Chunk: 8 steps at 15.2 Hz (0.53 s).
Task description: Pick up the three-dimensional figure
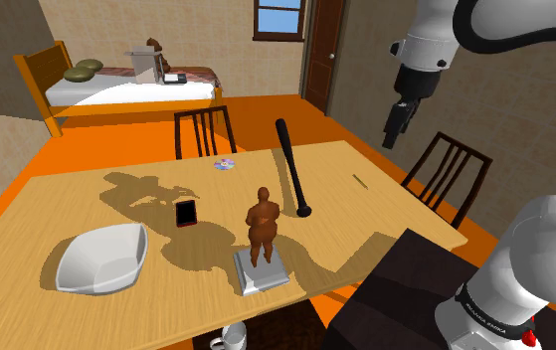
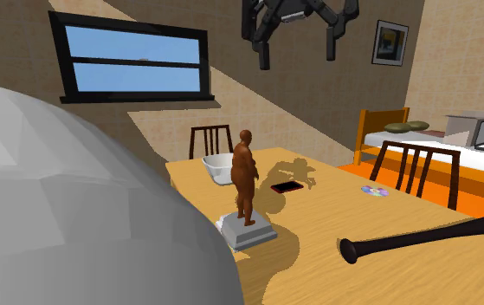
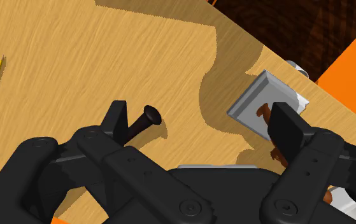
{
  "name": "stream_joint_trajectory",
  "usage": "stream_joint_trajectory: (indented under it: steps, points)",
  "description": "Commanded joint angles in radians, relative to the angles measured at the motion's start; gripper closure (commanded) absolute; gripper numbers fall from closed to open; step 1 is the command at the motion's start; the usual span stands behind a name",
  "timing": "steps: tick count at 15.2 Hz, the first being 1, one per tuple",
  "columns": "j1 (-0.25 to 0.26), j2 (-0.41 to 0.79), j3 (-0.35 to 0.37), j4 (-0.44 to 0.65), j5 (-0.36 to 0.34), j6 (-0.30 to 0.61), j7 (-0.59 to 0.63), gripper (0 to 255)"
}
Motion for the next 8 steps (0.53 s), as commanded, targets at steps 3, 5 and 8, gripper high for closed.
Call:
stream_joint_trajectory:
  steps: [3,5,8]
  points:
    - [0.01,0.051,0.029,0.006,0.019,0.044,0.034,0]
    - [0.019,0.106,0.059,0.018,0.036,0.087,0.067,0]
    - [0.029,0.194,0.102,0.045,0.054,0.148,0.117,0]
